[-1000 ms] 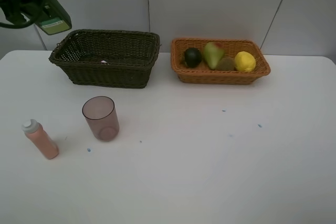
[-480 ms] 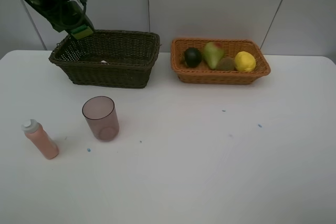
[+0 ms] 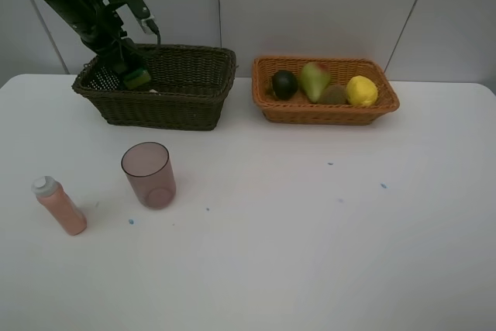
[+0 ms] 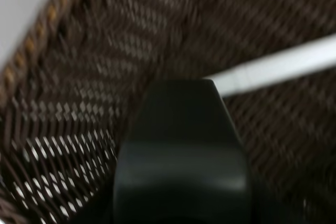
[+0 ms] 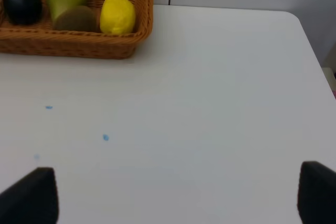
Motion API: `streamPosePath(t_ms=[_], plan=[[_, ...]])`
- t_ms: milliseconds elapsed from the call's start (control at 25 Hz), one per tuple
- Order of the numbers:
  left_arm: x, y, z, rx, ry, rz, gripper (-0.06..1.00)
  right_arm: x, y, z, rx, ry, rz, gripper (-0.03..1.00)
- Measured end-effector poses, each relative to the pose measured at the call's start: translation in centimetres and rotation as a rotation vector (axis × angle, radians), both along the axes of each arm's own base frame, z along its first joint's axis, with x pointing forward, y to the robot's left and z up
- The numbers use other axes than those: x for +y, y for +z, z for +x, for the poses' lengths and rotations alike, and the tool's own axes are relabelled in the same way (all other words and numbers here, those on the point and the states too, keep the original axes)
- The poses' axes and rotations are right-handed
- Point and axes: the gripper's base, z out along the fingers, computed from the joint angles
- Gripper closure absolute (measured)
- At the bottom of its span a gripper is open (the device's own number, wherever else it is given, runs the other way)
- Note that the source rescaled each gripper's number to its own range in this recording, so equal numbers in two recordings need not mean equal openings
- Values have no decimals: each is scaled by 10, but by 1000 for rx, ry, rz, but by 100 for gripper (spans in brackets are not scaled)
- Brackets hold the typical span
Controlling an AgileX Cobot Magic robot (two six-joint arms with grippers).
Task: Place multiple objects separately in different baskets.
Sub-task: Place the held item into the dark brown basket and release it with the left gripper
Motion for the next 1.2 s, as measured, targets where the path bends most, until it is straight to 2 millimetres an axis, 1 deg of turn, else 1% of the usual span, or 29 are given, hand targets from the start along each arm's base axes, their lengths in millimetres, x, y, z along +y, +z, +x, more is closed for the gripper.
streamPosePath(t_ms=[200,400,880,920,960,1000,1080,1120,1200], plan=[[8,-5,-5,75,115,48,45,0,0,0,0,0,0,-3],[10,-4,-5,82,282,-8,45,0,0,0,0,0,0,-3],[10,-5,-5,85,322,-27,45,0,0,0,0,0,0,-3],[10,-5,-5,85,336,-34,43,0,0,0,0,0,0,-3],[10,-4,-4,77,354,-45,36,0,0,0,0,0,0,-3],[10,-4,-3,64,373,-59,26,0,0,0,0,0,0,-3],[10,-2,0,39,406,-87,9,0,0,0,0,0,0,-3],[10,-2,1,33,413,-94,4,0,0,0,0,0,0,-3],[9,-2,1,32,419,-99,0,0,0,0,0,0,0,-3]])
